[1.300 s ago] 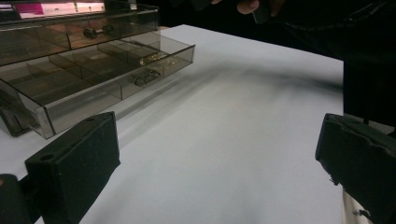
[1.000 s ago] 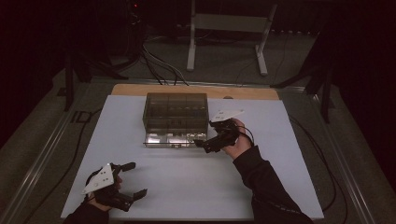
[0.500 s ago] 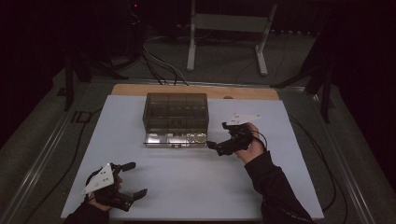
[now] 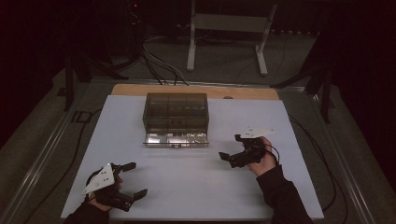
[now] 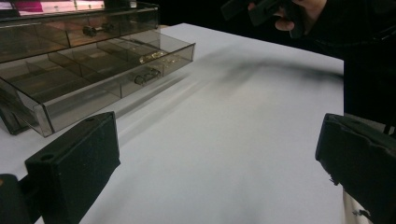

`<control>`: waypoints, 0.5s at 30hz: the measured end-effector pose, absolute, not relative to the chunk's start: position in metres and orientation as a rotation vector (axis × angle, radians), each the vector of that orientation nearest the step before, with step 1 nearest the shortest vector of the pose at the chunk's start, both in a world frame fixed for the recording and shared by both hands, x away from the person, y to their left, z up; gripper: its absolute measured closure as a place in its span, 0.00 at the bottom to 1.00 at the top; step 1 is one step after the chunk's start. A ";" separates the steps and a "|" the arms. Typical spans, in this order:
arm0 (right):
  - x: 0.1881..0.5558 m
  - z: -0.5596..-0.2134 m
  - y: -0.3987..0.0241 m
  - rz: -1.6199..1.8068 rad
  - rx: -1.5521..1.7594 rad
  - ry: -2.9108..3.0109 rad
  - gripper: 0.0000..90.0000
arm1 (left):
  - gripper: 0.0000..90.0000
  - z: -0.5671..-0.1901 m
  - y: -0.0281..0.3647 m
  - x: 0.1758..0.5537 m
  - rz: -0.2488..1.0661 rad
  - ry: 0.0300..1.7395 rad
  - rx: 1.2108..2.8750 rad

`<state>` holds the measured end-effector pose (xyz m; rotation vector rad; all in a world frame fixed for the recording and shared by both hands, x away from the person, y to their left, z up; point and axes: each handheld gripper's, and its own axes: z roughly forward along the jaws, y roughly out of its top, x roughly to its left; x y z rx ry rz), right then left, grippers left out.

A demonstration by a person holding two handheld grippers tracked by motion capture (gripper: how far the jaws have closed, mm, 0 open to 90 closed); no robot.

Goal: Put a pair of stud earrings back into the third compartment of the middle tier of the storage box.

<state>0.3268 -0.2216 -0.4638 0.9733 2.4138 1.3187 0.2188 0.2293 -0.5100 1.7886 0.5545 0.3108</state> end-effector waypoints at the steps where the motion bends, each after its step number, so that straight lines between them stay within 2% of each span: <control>1: 0.325 -0.466 -0.224 1.314 0.979 2.414 0.00 | 0.01 -0.510 0.229 0.219 0.311 0.554 1.789; 15: 0.301 -0.496 -0.256 1.292 1.061 2.401 0.00 | 0.01 -0.510 0.230 0.219 0.311 0.555 1.785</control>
